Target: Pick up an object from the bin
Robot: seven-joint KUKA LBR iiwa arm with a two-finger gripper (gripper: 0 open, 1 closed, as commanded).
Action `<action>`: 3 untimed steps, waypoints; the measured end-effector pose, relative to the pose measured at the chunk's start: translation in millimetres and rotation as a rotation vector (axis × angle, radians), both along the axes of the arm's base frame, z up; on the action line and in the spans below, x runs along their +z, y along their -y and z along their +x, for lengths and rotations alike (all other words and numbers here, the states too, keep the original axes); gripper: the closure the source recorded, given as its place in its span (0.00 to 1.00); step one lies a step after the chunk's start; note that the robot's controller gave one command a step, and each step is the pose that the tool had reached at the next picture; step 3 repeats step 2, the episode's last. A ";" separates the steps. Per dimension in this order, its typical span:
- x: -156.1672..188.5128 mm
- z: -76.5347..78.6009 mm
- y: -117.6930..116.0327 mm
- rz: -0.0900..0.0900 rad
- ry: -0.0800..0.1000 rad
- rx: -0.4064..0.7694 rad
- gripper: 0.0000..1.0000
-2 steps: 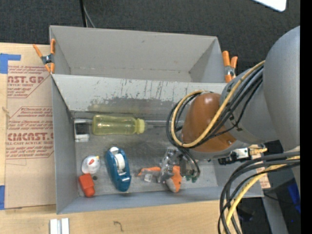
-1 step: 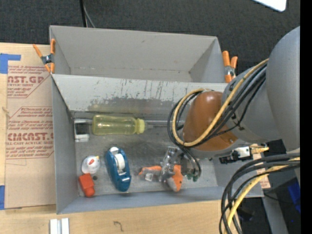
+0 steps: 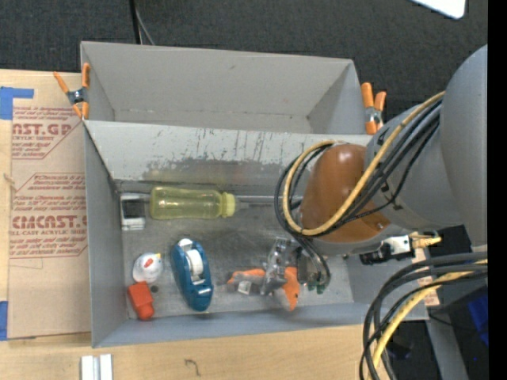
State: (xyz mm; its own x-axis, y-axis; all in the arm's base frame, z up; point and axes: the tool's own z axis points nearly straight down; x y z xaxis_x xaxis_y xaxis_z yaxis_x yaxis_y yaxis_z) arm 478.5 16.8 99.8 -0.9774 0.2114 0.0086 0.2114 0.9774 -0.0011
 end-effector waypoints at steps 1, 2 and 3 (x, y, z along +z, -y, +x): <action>63.5 1.7 -0.6 0.000 0.009 0.001 1.00; 59.3 2.4 -0.6 -0.001 0.014 0.000 1.00; 59.3 2.4 -0.6 -0.001 0.014 0.000 1.00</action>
Offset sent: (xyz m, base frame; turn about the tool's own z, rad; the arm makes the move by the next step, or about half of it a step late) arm 0.0002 0.0000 0.0110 0.0000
